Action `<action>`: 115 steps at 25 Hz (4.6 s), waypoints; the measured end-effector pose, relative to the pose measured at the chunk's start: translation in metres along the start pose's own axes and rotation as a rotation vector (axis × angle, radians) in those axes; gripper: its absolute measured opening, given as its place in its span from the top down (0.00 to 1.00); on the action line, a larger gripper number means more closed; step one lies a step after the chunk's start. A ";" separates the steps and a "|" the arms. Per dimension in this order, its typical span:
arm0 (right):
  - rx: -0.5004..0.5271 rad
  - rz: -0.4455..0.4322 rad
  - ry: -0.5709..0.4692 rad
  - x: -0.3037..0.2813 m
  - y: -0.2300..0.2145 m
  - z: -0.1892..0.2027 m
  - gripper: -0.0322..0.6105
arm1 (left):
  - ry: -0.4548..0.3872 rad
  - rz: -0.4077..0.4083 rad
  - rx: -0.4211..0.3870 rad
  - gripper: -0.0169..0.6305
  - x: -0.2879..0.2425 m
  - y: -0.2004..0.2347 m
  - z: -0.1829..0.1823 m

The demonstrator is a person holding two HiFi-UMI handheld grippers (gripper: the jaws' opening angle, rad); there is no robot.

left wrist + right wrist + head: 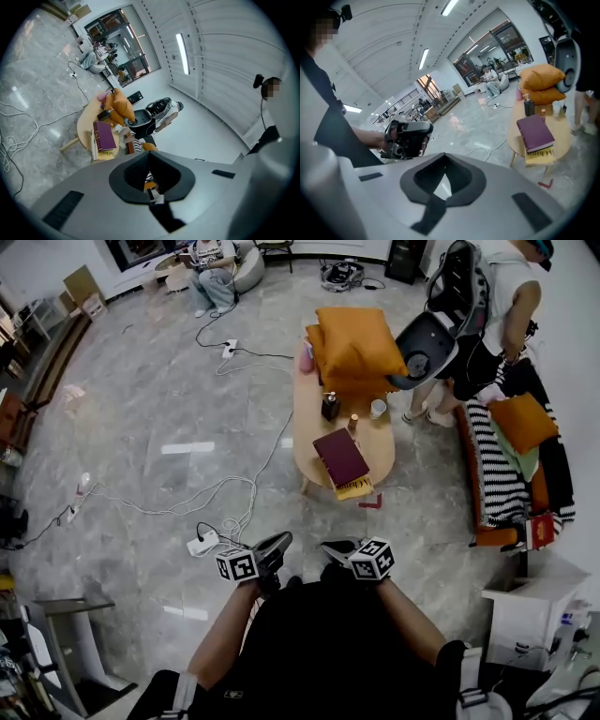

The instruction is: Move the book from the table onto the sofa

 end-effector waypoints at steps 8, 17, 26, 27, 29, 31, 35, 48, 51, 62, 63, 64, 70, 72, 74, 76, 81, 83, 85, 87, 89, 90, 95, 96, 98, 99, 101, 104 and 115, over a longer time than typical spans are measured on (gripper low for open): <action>-0.015 0.004 -0.020 0.061 -0.076 -0.020 0.94 | -0.014 -0.027 -0.005 0.96 -0.080 -0.025 0.011; -0.037 0.013 -0.008 0.097 -0.134 -0.021 0.94 | -0.092 -0.060 0.006 0.96 -0.125 -0.030 0.019; -0.057 0.043 -0.015 0.089 -0.155 -0.039 0.94 | -0.091 -0.084 0.047 0.96 -0.136 -0.009 0.009; -0.060 0.047 -0.014 0.086 -0.156 -0.041 0.94 | -0.085 -0.085 0.054 0.96 -0.138 -0.004 0.007; -0.072 0.062 -0.012 0.079 -0.160 -0.045 0.94 | -0.070 -0.083 0.073 0.96 -0.143 0.009 0.001; -0.086 0.080 -0.008 0.075 -0.166 -0.051 0.94 | -0.055 -0.067 0.088 0.96 -0.154 0.019 -0.010; -0.084 0.105 -0.005 0.068 -0.169 -0.070 0.94 | -0.016 -0.017 0.081 0.96 -0.175 0.030 -0.046; -0.169 0.294 -0.067 0.056 -0.210 -0.097 0.94 | 0.245 0.078 0.025 0.95 -0.225 0.081 -0.109; -0.187 0.274 -0.043 0.053 -0.210 -0.092 0.94 | 0.262 0.058 0.034 0.95 -0.228 0.091 -0.108; -0.193 0.132 0.023 0.015 -0.267 -0.075 0.93 | 0.366 -0.017 0.131 0.74 -0.230 0.152 -0.067; -0.186 0.127 0.031 0.011 -0.276 -0.073 0.93 | 0.372 -0.024 0.140 0.70 -0.233 0.159 -0.062; -0.182 0.126 0.036 0.006 -0.286 -0.070 0.93 | 0.375 -0.032 0.149 0.67 -0.236 0.166 -0.056; -0.168 0.165 0.033 -0.022 -0.353 -0.058 0.88 | 0.308 -0.079 0.211 0.62 -0.258 0.224 -0.028; -0.151 0.201 0.033 -0.031 -0.378 -0.054 0.80 | 0.257 -0.094 0.237 0.62 -0.269 0.245 -0.023; -0.137 0.244 0.024 -0.040 -0.403 -0.052 0.73 | 0.228 -0.107 0.251 0.62 -0.279 0.264 -0.017; -0.130 0.276 0.023 -0.048 -0.425 -0.048 0.68 | 0.226 -0.123 0.250 0.60 -0.286 0.281 -0.007; -0.115 0.334 0.016 -0.065 -0.468 -0.039 0.63 | 0.226 -0.136 0.227 0.52 -0.297 0.316 0.007; -0.116 0.341 0.004 -0.070 -0.478 -0.039 0.63 | 0.220 -0.122 0.233 0.51 -0.302 0.325 0.008; -0.109 0.329 0.025 -0.076 -0.485 -0.036 0.63 | 0.218 -0.110 0.233 0.51 -0.308 0.332 0.008; -0.095 0.313 0.049 -0.081 -0.488 -0.030 0.63 | 0.214 -0.099 0.234 0.51 -0.314 0.338 0.009; -0.088 0.308 0.045 -0.083 -0.488 -0.026 0.63 | 0.208 -0.091 0.240 0.51 -0.319 0.342 0.011; -0.089 0.308 0.034 -0.082 -0.488 -0.025 0.63 | 0.205 -0.088 0.245 0.51 -0.320 0.342 0.012; -0.098 0.289 0.001 -0.085 -0.480 -0.021 0.63 | 0.194 -0.065 0.280 0.51 -0.327 0.343 0.018; -0.093 0.282 0.005 -0.087 -0.477 -0.019 0.63 | 0.196 -0.058 0.290 0.51 -0.328 0.342 0.020; -0.087 0.269 0.011 -0.091 -0.472 -0.017 0.63 | 0.208 -0.042 0.306 0.51 -0.330 0.338 0.026; -0.088 0.265 0.009 -0.092 -0.470 -0.017 0.63 | 0.213 -0.037 0.311 0.51 -0.330 0.336 0.028; -0.088 0.263 0.006 -0.094 -0.467 -0.016 0.63 | 0.213 -0.034 0.318 0.52 -0.329 0.335 0.032; -0.072 0.265 0.013 -0.097 -0.462 -0.014 0.63 | 0.182 -0.030 0.345 0.52 -0.325 0.337 0.032; -0.136 0.251 -0.021 -0.097 -0.447 -0.002 0.63 | 0.204 -0.047 0.404 0.61 -0.305 0.341 0.039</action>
Point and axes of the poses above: the fingertips, and each gripper's own axes: x backward along the fingers, y to its left, z out of its underside, the point moved 4 cm from there along x, backward along the fingers, and after that the axes turned 6 degrees about -y, right-handed, at the moved point
